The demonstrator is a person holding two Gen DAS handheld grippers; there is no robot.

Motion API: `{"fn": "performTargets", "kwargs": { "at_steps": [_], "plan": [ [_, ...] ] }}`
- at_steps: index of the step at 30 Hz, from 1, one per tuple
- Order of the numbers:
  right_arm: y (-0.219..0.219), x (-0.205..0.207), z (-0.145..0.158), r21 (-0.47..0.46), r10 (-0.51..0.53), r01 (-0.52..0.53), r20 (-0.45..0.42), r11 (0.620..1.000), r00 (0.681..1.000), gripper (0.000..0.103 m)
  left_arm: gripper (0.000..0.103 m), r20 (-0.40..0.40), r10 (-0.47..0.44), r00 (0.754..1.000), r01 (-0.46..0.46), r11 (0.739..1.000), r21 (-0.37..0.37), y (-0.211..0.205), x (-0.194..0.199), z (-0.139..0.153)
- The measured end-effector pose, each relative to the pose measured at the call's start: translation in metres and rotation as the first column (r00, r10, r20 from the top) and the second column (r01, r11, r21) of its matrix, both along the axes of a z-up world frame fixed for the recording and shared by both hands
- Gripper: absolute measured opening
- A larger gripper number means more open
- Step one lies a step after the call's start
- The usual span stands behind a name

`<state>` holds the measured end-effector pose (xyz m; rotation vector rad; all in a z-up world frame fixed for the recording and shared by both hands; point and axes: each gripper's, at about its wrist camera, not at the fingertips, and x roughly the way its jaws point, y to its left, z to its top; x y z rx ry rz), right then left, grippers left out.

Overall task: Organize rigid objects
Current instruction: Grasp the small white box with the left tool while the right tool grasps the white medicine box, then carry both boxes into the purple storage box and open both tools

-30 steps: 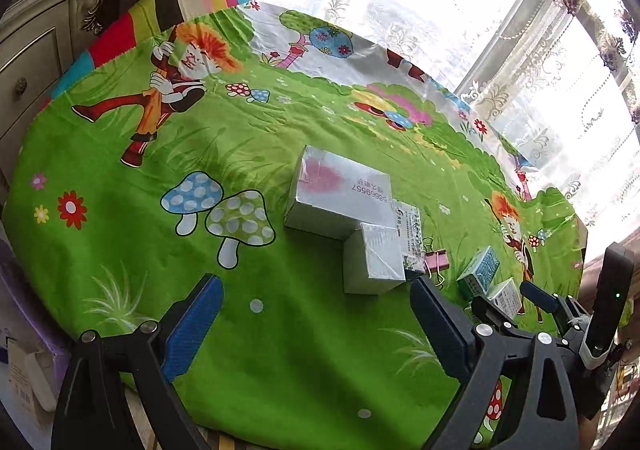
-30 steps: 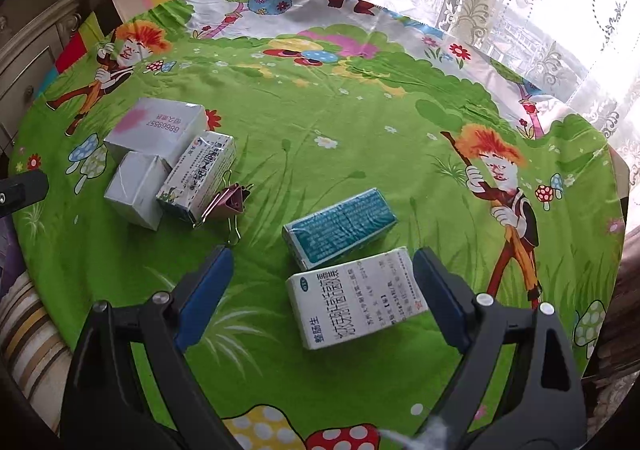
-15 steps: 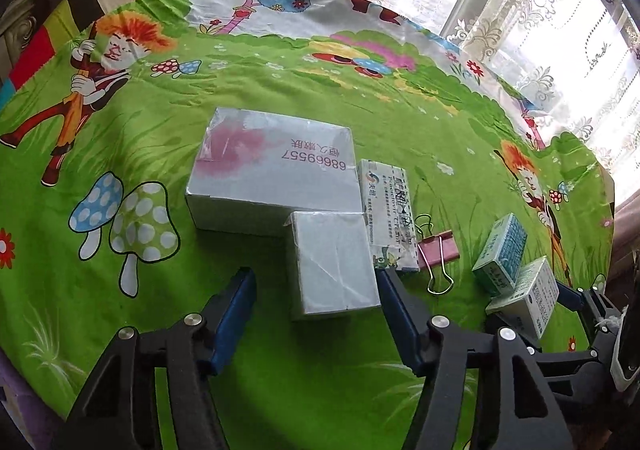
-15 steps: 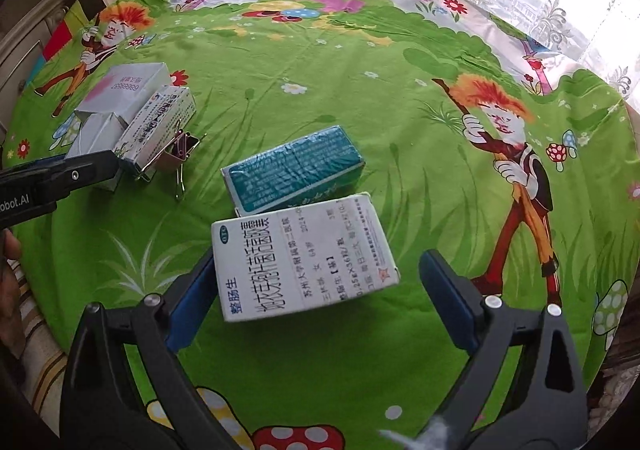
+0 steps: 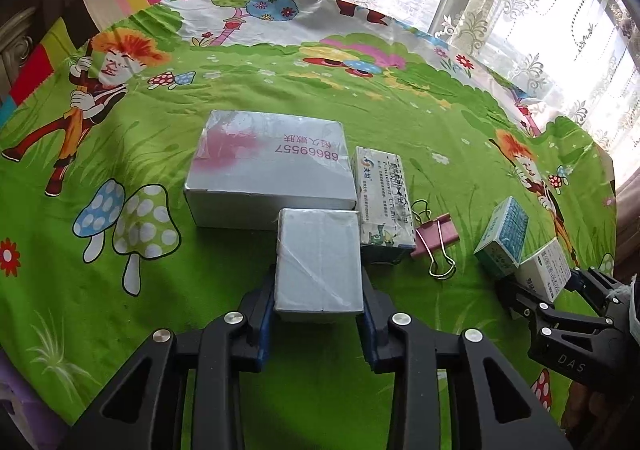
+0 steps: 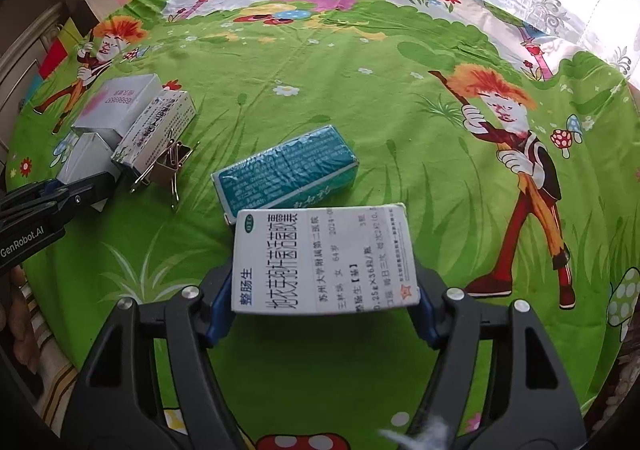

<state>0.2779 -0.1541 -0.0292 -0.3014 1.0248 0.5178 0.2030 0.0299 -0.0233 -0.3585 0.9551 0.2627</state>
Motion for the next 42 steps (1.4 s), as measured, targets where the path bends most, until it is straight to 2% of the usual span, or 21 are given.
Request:
{"fn": "performTargets", "kwargs": {
  "at_steps": [6, 15, 21, 29, 42],
  "plan": [
    [-0.001, -0.001, 0.01, 0.028, -0.022, 0.021, 0.017, 0.999, 1.0, 0.074, 0.035, 0.005, -0.002, 1.0, 0.002, 1.0, -0.014, 0.0, -0.008, 0.001],
    [0.012, -0.013, 0.027, 0.061, 0.003, -0.006, 0.042, 0.998, 0.999, 0.074, 0.035, 0.014, 0.004, 1.0, -0.004, 1.0, -0.026, 0.004, -0.021, 0.005],
    [0.031, -0.031, 0.039, 0.088, 0.072, -0.077, 0.054, 0.993, 0.996, 0.074, 0.035, 0.025, 0.019, 1.0, -0.017, 0.999, -0.043, 0.009, -0.034, 0.009],
    [0.057, -0.055, 0.048, 0.079, 0.14, -0.145, 0.071, 0.986, 0.988, 0.073, 0.035, 0.039, 0.06, 0.997, -0.057, 0.995, -0.084, 0.023, -0.054, 0.012],
    [0.105, -0.102, 0.054, 0.063, 0.265, -0.27, 0.07, 0.961, 0.962, 0.073, 0.035, 0.054, 0.162, 0.985, -0.151, 0.974, -0.166, 0.055, -0.097, 0.016]
  ]
}}
